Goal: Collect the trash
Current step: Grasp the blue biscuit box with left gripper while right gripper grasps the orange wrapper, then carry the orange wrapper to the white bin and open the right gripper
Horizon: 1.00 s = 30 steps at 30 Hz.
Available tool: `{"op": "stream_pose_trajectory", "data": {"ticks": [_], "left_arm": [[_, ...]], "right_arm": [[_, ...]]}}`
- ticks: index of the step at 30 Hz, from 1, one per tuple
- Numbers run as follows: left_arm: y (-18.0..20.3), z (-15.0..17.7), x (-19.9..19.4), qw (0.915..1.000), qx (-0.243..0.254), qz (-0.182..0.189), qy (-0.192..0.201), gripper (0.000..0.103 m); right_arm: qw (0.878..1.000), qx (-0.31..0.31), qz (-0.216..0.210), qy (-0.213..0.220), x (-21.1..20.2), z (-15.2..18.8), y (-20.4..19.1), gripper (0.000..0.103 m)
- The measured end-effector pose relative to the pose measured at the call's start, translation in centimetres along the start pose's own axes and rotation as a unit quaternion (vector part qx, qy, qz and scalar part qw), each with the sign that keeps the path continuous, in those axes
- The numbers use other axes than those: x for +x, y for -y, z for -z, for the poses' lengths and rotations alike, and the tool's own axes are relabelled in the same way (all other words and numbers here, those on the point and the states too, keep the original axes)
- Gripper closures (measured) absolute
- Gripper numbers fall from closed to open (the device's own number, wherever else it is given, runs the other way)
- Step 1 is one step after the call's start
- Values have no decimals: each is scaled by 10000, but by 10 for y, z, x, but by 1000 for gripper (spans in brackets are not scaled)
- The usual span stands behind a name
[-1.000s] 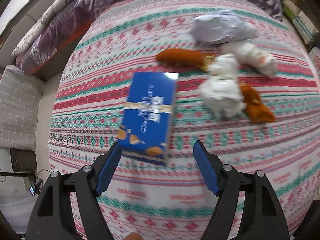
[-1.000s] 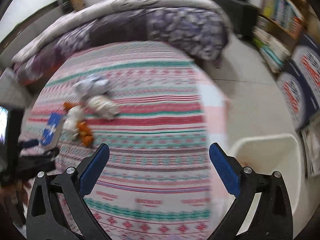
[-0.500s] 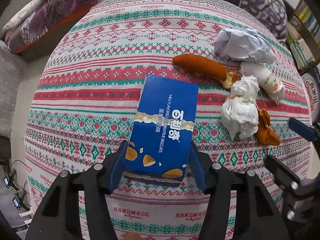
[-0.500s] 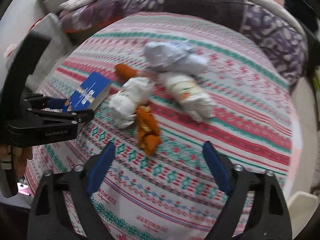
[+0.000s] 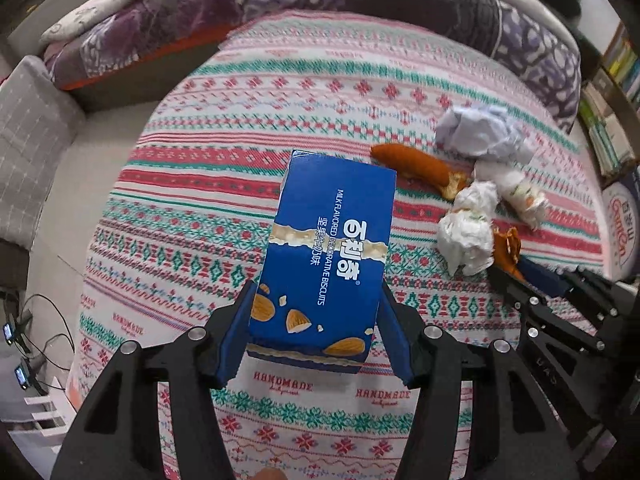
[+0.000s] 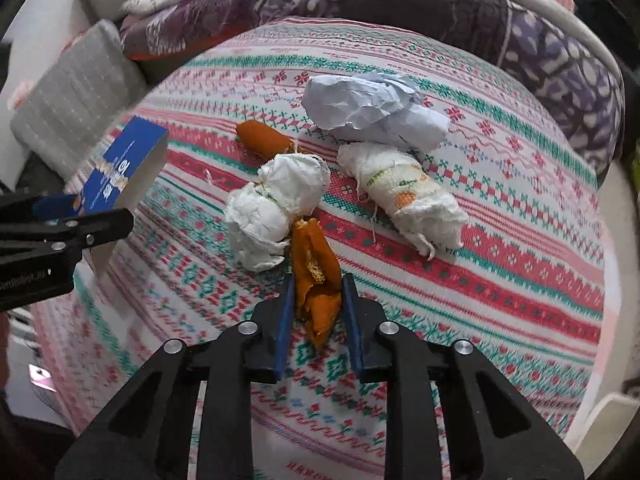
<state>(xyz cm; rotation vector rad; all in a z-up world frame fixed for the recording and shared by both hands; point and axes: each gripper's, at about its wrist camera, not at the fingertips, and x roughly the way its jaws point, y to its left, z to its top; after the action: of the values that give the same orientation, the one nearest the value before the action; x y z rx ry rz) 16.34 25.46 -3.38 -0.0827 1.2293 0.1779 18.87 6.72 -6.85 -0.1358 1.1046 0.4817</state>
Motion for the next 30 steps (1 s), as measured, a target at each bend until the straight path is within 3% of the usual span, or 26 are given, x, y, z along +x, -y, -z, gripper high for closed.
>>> {"op": "stream_pose_trajectory", "data": {"ticks": [14, 30], "left_arm": [[30, 13, -61, 9965, -367, 209, 715, 46], [67, 32, -66, 9965, -246, 346, 726, 46]], "right_arm": [[9975, 227, -12, 662, -67, 12, 10, 82], [9942, 726, 52, 786, -106, 33, 60, 82]]}}
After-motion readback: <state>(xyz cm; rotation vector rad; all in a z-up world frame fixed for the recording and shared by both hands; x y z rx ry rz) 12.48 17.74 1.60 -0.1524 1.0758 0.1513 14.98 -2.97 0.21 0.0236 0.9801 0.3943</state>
